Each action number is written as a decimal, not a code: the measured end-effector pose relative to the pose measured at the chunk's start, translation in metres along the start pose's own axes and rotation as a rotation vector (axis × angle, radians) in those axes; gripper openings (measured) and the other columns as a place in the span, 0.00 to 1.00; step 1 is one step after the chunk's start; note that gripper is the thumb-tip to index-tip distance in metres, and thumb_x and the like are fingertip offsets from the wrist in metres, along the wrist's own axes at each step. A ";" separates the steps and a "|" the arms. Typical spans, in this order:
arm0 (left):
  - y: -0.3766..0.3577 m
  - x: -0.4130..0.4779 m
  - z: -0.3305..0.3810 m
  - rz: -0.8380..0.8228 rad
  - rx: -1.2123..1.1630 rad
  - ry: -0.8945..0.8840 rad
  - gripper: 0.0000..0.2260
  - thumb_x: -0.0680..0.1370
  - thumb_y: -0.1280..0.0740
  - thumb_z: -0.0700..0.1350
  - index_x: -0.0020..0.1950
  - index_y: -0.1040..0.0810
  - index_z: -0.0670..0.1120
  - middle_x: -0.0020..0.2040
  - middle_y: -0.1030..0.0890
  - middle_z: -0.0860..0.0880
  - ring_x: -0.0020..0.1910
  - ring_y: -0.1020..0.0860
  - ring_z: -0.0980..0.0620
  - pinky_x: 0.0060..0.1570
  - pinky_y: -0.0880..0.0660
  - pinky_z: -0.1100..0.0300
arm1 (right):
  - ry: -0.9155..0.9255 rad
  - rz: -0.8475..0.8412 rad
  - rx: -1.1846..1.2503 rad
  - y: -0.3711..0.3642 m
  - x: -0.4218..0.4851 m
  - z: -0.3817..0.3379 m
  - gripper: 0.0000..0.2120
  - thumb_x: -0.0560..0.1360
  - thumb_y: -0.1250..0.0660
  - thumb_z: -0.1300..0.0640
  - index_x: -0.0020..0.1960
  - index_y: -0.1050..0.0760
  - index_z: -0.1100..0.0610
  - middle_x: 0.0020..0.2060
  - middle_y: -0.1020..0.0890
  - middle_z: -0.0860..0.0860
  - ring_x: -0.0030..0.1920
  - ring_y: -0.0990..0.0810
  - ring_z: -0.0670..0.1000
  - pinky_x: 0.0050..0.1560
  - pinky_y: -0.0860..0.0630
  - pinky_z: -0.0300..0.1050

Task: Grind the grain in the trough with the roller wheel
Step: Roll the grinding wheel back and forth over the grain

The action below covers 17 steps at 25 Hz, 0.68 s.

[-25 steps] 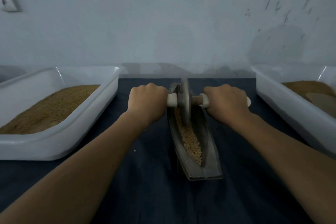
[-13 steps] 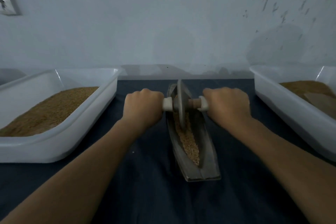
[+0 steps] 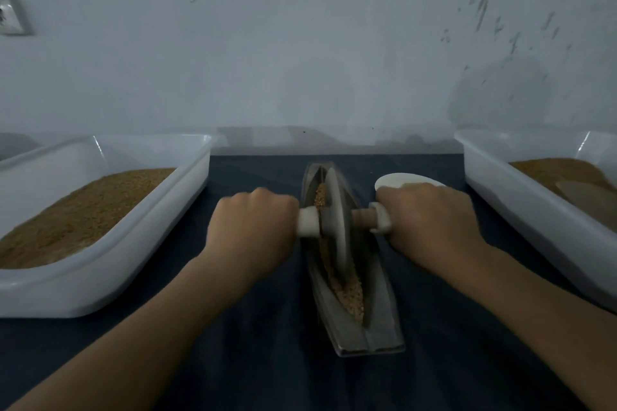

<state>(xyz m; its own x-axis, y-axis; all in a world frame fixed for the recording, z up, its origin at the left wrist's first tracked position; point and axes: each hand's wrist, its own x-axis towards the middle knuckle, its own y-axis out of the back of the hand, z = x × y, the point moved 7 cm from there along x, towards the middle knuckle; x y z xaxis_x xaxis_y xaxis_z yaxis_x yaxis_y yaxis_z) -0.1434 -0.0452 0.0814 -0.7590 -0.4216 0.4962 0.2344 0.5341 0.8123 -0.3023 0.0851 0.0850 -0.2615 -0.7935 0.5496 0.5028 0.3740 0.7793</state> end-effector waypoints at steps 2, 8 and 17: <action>-0.008 0.035 -0.003 -0.014 -0.028 0.066 0.04 0.75 0.33 0.47 0.42 0.27 0.51 0.32 0.37 0.52 0.28 0.37 0.50 0.29 0.39 0.57 | -0.089 -0.138 0.082 -0.019 0.030 0.000 0.10 0.74 0.31 0.52 0.43 0.34 0.47 0.40 0.21 0.47 0.40 0.22 0.52 0.31 0.40 0.44; 0.002 0.011 -0.001 -0.038 -0.068 -0.032 0.11 0.74 0.31 0.52 0.38 0.33 0.55 0.32 0.37 0.55 0.27 0.37 0.53 0.29 0.40 0.58 | -0.001 -0.157 0.149 -0.009 0.003 0.005 0.16 0.74 0.31 0.50 0.38 0.40 0.45 0.36 0.25 0.46 0.35 0.27 0.49 0.31 0.27 0.47; -0.011 0.035 -0.008 -0.077 -0.064 0.091 0.03 0.75 0.34 0.50 0.44 0.25 0.52 0.33 0.34 0.53 0.31 0.33 0.50 0.33 0.35 0.55 | -0.078 -0.140 0.071 -0.012 0.033 0.002 0.11 0.74 0.31 0.54 0.43 0.35 0.46 0.39 0.23 0.46 0.38 0.26 0.51 0.34 0.36 0.44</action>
<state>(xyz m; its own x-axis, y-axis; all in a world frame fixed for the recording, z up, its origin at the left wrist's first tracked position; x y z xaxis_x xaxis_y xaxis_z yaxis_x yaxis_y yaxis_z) -0.1681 -0.0720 0.0923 -0.7187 -0.5257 0.4550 0.2178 0.4513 0.8654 -0.3181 0.0553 0.0947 -0.3894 -0.8016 0.4536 0.3981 0.2977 0.8677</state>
